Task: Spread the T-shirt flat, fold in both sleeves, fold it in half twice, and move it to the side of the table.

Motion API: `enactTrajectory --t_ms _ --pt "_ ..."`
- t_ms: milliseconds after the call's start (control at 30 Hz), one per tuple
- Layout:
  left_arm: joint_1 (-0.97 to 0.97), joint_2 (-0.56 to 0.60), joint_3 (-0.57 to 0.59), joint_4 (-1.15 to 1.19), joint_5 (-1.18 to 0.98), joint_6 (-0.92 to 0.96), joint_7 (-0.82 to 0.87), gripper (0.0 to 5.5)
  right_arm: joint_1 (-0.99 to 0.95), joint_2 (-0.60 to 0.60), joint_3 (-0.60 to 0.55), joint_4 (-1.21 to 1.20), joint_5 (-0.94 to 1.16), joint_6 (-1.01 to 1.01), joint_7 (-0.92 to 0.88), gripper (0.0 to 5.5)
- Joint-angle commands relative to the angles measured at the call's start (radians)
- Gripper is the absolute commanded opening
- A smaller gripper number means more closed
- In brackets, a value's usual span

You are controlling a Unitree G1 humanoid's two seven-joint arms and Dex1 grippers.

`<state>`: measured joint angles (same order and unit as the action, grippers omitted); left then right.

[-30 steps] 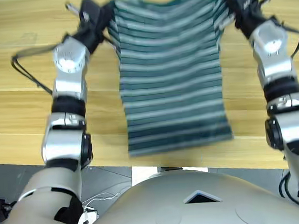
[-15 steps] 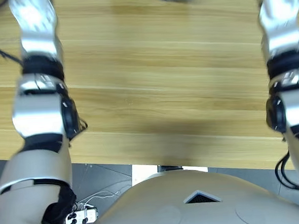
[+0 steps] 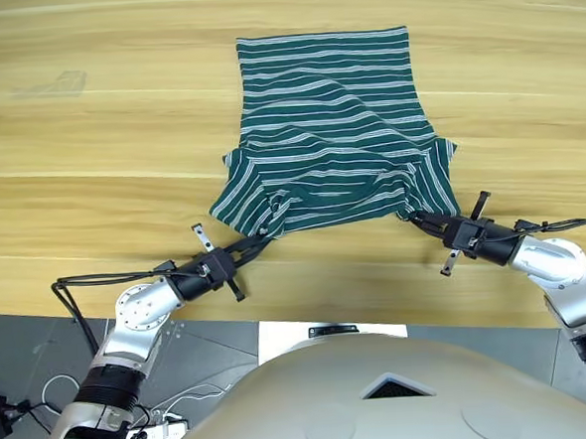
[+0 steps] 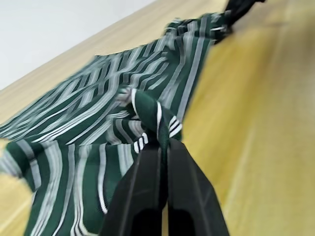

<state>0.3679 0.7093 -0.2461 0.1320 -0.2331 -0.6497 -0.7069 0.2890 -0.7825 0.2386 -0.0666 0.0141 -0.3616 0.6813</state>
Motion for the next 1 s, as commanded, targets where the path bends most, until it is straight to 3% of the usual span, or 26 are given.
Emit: enactTrajectory --t_ms 33,67,167,633,700,767,867,1000 --pt "0.089 0.006 0.028 -0.048 0.013 0.024 -0.008 0.0 0.017 -0.042 -0.042 -0.017 -0.002 -0.008 0.041 0.02" --pt "0.09 0.007 0.049 -0.027 0.022 0.026 -0.001 0.0 0.035 -0.056 -0.058 -0.025 0.012 -0.02 0.055 0.02" --pt "0.104 0.012 0.114 0.017 -0.003 0.031 -0.007 0.67 0.078 -0.098 -0.128 0.017 0.061 -0.094 0.099 0.0" --pt "0.147 -0.015 0.229 0.13 0.011 0.016 -0.07 2.57 0.094 -0.123 -0.175 0.203 0.006 -0.218 0.157 2.23" --pt "0.149 -0.01 0.324 0.138 -0.089 0.014 -0.07 2.92 0.065 -0.123 -0.225 0.229 0.055 -0.213 0.144 2.63" --pt "0.14 -0.019 0.412 0.078 -0.23 0.034 -0.087 3.2 0.046 -0.125 -0.302 0.198 0.177 -0.198 0.157 2.66" --pt "0.081 -0.035 0.45 -0.094 -0.362 0.121 -0.089 3.37 0.019 -0.127 -0.381 0.126 0.33 -0.157 0.199 2.66" --pt "-0.162 -0.064 0.345 -0.207 -0.278 0.289 -0.028 3.37 -0.153 -0.084 -0.292 0.089 0.318 -0.083 0.256 2.66"
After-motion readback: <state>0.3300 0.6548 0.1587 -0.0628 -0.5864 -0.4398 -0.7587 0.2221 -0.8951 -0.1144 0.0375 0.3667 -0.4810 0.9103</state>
